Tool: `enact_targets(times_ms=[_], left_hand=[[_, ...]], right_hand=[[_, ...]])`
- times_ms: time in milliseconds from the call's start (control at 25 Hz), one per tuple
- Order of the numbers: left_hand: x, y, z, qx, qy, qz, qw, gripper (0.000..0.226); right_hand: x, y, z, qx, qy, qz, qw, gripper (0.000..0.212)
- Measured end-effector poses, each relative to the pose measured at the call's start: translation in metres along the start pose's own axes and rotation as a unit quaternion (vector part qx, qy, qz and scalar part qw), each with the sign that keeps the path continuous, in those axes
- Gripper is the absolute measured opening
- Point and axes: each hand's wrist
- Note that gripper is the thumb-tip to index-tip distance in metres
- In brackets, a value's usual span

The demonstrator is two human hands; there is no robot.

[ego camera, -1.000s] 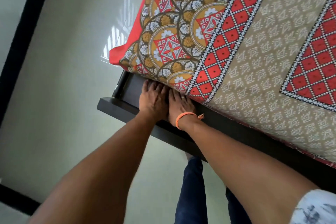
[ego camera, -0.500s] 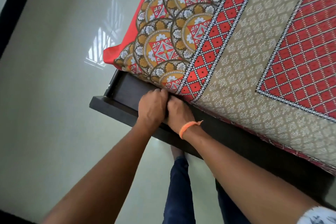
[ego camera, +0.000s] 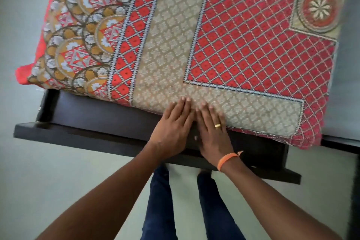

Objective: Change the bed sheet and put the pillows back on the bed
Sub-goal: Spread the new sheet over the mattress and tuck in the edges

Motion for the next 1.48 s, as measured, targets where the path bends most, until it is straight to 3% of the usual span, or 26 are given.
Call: enact_targets(times_ms=[80,160,240,360,480,600,640,720,760,840,880,1000,1120,1160,1240,1280,1320,1400,1480], left_hand=[[0.030,-0.009,-0.002,0.081,0.055,0.071,0.993,0.036],[0.060,-0.037,-0.009,0.141,0.083,0.084,0.983,0.021],[0.094,-0.079,-0.015,0.143,0.066,0.023,0.987,0.038],[0.142,-0.129,-0.011,0.028,0.008,-0.034,0.999,0.077],[0.195,-0.150,0.011,-0.028,-0.070,-0.027,0.997,0.102],[0.247,-0.141,0.029,-0.050,-0.082,0.048,0.994,0.103],[0.262,-0.138,0.035,-0.060,-0.087,0.081,0.991,0.096],[0.286,-0.137,0.040,-0.049,-0.078,0.107,0.990,0.073],[0.297,-0.140,0.040,-0.030,-0.064,0.096,0.993,0.064],[0.314,-0.153,0.034,0.016,-0.031,0.061,0.998,0.053],[0.321,-0.163,0.031,0.041,-0.018,0.052,0.998,0.048],[0.331,-0.193,0.024,0.080,-0.014,0.072,0.994,0.050],[0.343,-0.220,0.024,0.051,-0.073,0.134,0.987,0.065],[0.347,-0.228,0.024,0.044,-0.098,0.153,0.982,0.070],[0.355,-0.243,0.026,0.022,-0.144,0.179,0.973,0.079],[0.357,-0.250,0.026,0.008,-0.170,0.187,0.968,0.083],[0.360,-0.255,0.026,-0.004,-0.198,0.195,0.960,0.084],[0.369,-0.264,0.026,-0.034,-0.254,0.214,0.943,0.080],[0.383,-0.275,0.027,-0.059,-0.311,0.227,0.921,0.067]], right_hand=[[0.027,0.028,-0.003,0.050,-0.088,-0.042,0.994,0.047],[0.063,0.041,-0.014,0.141,-0.152,0.012,0.978,0.025],[0.112,0.038,-0.022,0.178,-0.135,0.125,0.967,0.037],[0.179,0.042,-0.013,0.093,-0.088,0.263,0.956,0.074],[0.223,0.086,0.017,0.064,-0.057,0.285,0.955,0.084],[0.258,0.130,0.037,0.075,-0.132,0.338,0.929,0.099],[0.267,0.138,0.041,0.083,-0.204,0.364,0.905,0.106],[0.294,0.145,0.044,0.087,-0.396,0.413,0.815,0.105],[0.310,0.149,0.045,0.085,-0.465,0.423,0.773,0.085],[0.332,0.157,0.050,0.070,-0.525,0.429,0.731,0.040],[0.336,0.158,0.052,0.063,-0.551,0.425,0.715,0.034],[0.337,0.152,0.050,0.044,-0.644,0.375,0.665,0.068],[0.337,0.141,0.053,0.077,-0.735,0.366,0.565,0.099],[0.339,0.139,0.055,0.096,-0.704,0.382,0.591,0.102],[0.340,0.141,0.069,0.104,-0.529,0.402,0.740,0.103],[0.338,0.143,0.079,0.104,-0.474,0.403,0.776,0.096],[0.338,0.143,0.084,0.103,-0.450,0.402,0.791,0.073],[0.343,0.142,0.090,0.079,-0.435,0.441,0.781,0.012],[0.349,0.141,0.098,0.049,-0.477,0.465,0.744,0.027]])
Point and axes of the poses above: each hand's wrist, its own y-axis away from the middle knuckle, its own z-axis out of the palm, x = y × z, and after that the axes turned 5 degrees about -x, right-handed
